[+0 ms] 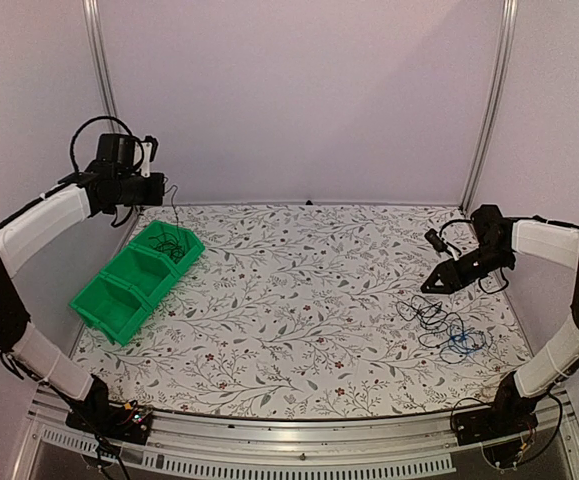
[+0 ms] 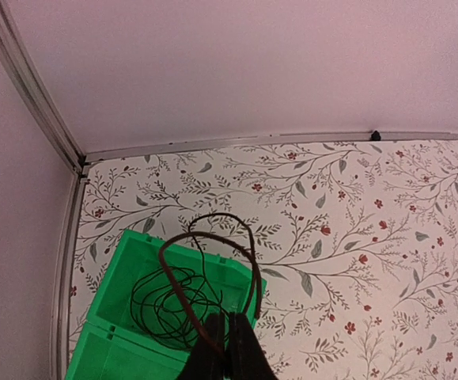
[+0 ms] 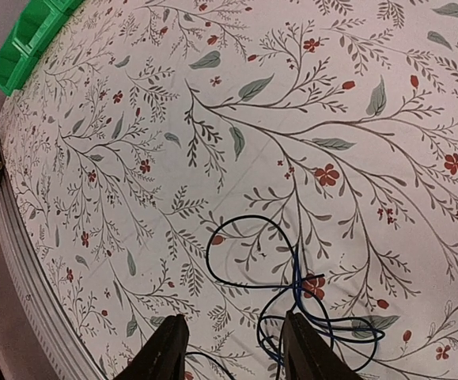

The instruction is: Untangle the cables

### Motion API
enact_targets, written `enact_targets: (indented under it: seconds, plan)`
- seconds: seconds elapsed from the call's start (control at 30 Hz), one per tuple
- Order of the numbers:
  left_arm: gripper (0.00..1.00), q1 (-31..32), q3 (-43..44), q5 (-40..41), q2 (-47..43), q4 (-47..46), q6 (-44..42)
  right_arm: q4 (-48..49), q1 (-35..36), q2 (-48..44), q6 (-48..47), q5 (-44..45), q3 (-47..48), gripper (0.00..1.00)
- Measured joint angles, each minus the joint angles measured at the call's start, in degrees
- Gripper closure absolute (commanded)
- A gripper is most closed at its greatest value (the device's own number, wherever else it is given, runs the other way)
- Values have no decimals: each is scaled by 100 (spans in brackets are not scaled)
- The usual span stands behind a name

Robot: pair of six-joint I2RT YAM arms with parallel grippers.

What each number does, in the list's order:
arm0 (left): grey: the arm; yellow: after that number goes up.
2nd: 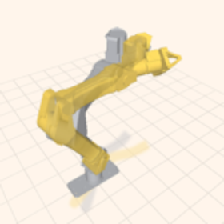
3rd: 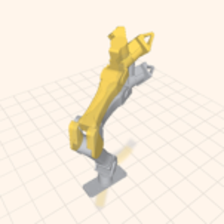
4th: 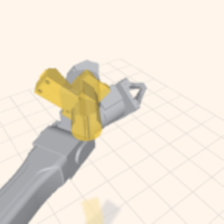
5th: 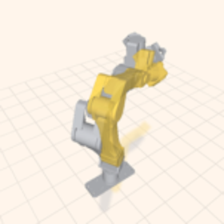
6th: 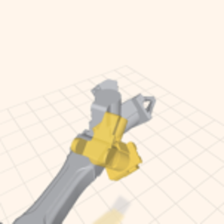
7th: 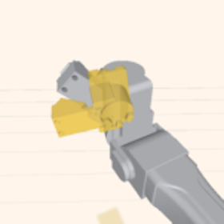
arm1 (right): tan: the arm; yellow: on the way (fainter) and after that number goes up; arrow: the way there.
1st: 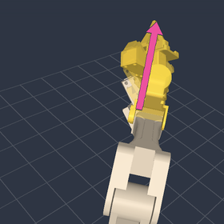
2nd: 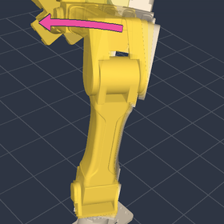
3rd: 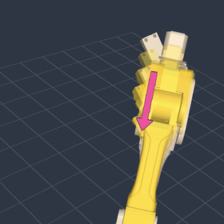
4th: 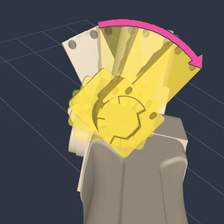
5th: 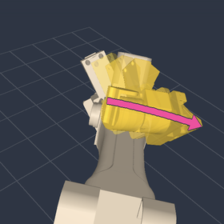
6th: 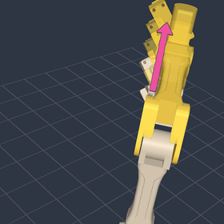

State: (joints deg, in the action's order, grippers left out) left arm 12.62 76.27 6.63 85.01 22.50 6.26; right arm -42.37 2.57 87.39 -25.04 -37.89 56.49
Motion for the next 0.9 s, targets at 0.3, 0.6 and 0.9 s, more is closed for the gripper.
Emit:
enact_targets:
  seconds: [0.3, 0.6, 0.9]
  plan:
    - [100, -407, -446, -286, 85, -221, 142, 0, 0, -2, 0, 79, -66, 55]
    - [100, -483, -1025, -474, 85, -337, 295, 4, 0, -2, 0, 133, -66, 55]
    - [100, -533, -997, -470, 643, -317, 337, 7, 0, 0, 2, 131, -66, 54]
